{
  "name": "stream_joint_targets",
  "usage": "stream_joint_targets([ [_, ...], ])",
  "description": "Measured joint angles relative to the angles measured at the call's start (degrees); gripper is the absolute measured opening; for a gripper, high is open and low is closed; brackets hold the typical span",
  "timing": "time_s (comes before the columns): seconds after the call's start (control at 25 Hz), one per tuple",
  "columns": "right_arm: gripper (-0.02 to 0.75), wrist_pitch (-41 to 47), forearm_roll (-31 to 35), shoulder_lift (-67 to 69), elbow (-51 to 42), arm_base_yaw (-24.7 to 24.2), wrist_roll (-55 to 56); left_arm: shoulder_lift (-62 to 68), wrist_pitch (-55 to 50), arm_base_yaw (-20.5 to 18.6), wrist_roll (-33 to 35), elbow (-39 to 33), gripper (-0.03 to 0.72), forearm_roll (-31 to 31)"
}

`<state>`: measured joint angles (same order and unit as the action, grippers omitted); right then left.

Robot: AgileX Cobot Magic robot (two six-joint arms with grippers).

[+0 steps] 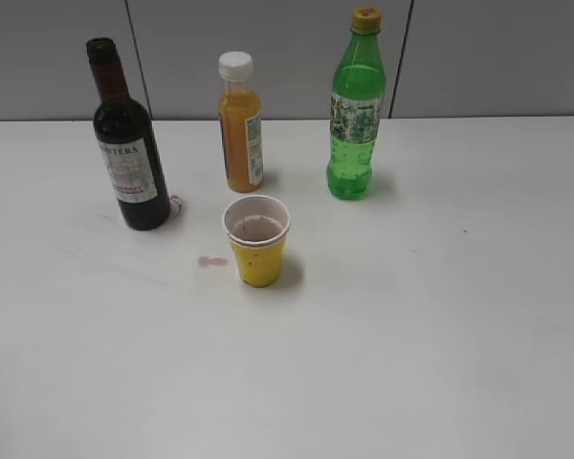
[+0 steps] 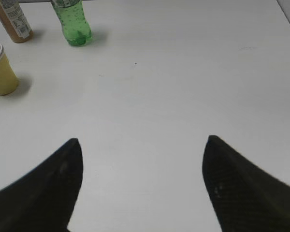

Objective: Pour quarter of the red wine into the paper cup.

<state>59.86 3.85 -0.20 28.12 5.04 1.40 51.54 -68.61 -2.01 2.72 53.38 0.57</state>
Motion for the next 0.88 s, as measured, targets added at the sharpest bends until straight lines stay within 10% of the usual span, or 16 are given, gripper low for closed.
stream_joint_targets([
  [0.52, 0.585, -0.1, 0.0, 0.0, 0.0, 0.0, 0.0, -36.6, 4.6, 0.0, 0.4, -25.1, 0.584, 0.5],
  [0.88, 0.585, 0.0, 0.1, 0.0, 0.0, 0.0, 0.0, -51.6, 6.3, 0.0, 0.4, -26.2, 0.583, 0.6],
])
